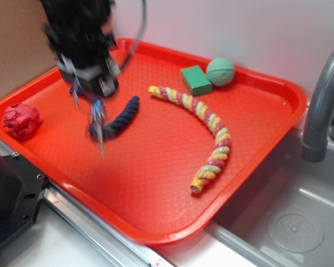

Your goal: Grab the silver keys.

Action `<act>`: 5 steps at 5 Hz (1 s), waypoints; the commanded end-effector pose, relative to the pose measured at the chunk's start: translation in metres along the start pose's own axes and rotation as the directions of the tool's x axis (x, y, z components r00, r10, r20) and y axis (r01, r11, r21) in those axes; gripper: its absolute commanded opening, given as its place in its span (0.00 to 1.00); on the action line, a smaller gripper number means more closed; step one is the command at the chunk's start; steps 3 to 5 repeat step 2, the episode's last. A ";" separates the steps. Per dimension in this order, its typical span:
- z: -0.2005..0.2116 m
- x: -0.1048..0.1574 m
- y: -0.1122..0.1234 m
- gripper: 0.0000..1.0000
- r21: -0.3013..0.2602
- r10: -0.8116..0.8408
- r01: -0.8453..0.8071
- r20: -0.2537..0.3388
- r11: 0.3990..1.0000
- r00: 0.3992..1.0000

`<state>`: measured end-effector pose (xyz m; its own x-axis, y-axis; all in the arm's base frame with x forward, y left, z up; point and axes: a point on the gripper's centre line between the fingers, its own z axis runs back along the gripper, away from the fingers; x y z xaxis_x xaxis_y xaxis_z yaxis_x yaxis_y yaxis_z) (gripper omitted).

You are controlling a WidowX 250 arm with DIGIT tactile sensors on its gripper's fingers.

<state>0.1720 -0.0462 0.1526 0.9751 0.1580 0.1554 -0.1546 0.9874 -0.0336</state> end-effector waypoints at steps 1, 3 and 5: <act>0.115 0.042 0.077 0.00 0.116 0.048 -0.058 0.090 0.992 0.995; 0.121 0.051 0.082 0.00 0.063 0.076 -0.080 0.063 0.995 0.995; 0.121 0.051 0.082 0.00 0.063 0.076 -0.080 0.063 0.995 0.995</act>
